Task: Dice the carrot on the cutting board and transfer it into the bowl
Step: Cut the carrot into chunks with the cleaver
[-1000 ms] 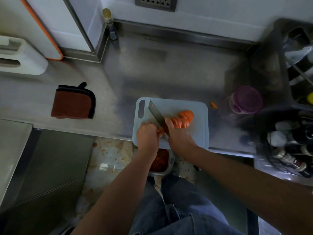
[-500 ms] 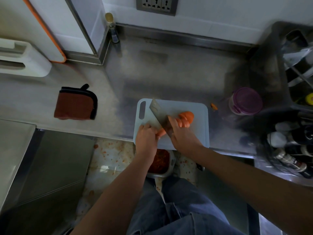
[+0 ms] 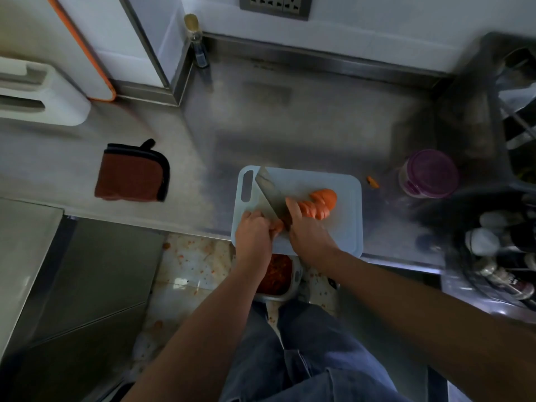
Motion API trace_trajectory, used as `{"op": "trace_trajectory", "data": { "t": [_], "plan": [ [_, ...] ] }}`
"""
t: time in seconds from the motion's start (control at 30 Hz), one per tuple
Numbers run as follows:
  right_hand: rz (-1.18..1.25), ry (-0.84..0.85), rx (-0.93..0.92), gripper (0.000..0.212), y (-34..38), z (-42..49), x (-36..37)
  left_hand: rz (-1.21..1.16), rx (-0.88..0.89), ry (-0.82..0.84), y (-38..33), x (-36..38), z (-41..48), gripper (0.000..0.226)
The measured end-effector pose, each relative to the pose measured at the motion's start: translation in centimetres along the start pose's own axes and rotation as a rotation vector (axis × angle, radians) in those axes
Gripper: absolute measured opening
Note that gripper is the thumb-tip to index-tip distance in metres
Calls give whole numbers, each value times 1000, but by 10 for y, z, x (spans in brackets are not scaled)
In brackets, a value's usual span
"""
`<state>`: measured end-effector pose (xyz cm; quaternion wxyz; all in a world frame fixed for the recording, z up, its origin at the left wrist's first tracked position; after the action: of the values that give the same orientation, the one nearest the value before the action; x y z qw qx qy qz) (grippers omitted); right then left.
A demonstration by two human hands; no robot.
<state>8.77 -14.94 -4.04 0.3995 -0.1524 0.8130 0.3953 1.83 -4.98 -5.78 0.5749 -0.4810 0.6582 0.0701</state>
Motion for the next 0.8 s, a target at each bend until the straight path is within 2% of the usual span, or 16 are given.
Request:
{"op": "trace_trajectory", "data": {
  "t": [0.1,0.2,0.43,0.5,0.57,0.67,0.8],
  "plan": [
    [50,-39,-6,63,1,3,-7,-42,-18,-1,1,-1,-2,18],
    [38,-53,-41,56,1,-3,-12,-73,-55,6,2,-2,-2,6],
    [20,2,-91,39,-1,-12,-8,-109,-46,22,3,-1,0,8],
    [21,10,-57,36,-4,-8,-4,-104,-54,35,2,-1,0,12],
    [-12,30,24,39,-6,-3,-3,-108,-59,43,1,-1,0,13],
    [-41,40,-25,51,1,-4,2,-94,-56,42,2,-1,2,11],
    [-27,6,-18,55,3,-1,2,-84,-8,19,4,-1,3,8]
  ]
}}
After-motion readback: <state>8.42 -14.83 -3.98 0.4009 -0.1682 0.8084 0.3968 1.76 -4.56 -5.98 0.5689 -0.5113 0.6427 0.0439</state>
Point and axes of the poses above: each hand's wrist, its own z-axis towards the middle knuckle, its own x-axis out of the palm, y = z × x, the point moved 4 cm from there along z, towards the middle knuckle, and after that the axes turned 8 degrees about -x, right-handed, at the moved point
